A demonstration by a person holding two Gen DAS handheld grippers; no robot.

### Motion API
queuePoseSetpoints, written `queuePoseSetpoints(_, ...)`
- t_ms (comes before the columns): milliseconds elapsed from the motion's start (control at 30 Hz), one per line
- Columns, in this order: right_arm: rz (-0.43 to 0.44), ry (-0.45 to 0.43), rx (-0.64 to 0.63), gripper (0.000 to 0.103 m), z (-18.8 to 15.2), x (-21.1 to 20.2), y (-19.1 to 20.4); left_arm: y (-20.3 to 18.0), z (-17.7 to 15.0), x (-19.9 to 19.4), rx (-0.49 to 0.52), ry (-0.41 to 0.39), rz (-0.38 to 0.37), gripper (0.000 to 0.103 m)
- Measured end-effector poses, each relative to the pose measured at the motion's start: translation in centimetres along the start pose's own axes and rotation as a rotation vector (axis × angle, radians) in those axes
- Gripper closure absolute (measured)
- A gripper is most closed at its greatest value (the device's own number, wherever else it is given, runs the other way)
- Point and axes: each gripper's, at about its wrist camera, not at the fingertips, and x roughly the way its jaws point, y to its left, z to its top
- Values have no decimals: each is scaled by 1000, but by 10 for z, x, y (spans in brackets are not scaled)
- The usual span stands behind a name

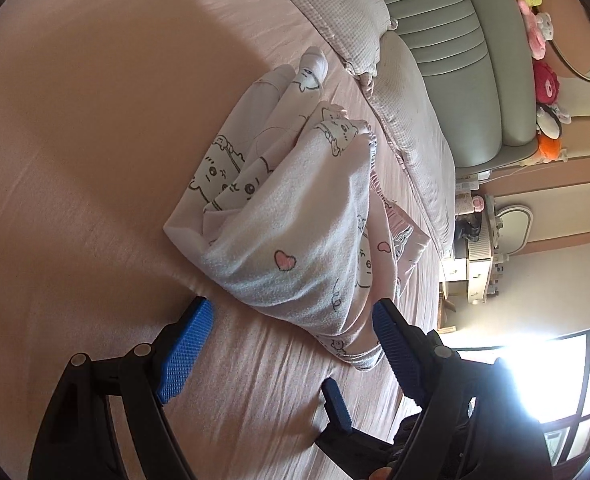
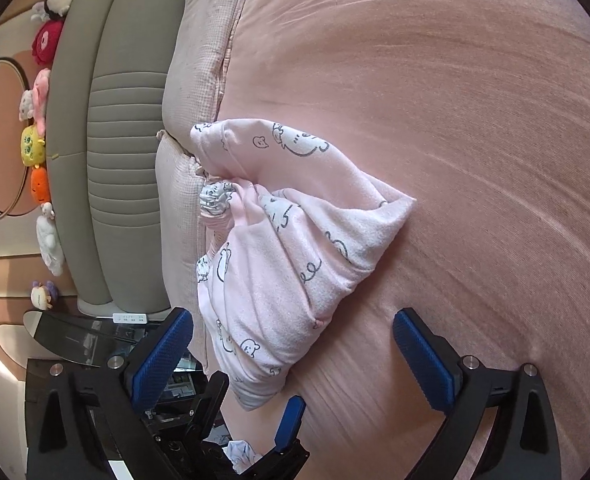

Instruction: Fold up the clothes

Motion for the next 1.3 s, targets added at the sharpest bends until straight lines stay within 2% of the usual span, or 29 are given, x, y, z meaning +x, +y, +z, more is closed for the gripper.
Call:
queuePoseSetpoints(200, 23, -8, 9, 0, 8, 13, 5, 1, 7, 6, -16, -14, -8, 21)
queuePoseSetpoints(433, 24, -6, 8, 0, 13, 23, 11, -10, 11, 10, 2, -82, 41, 21)
queuePoseSetpoints(567, 29, -2, 10, 0, 15, 26, 12, -14, 14, 15, 13, -95, 65, 21)
queuePoseSetpoints(867, 41, 7, 13, 0, 20, 31, 14, -26, 10, 22, 92, -102, 115, 21)
queuePoseSetpoints(1133, 48, 21, 28, 0, 24, 38, 15, -24, 15, 26, 49, -127, 68, 21)
queuePoseSetpoints(1300, 72, 27, 47, 0, 28, 41, 14, -27, 17, 30, 62, -141, 60, 19)
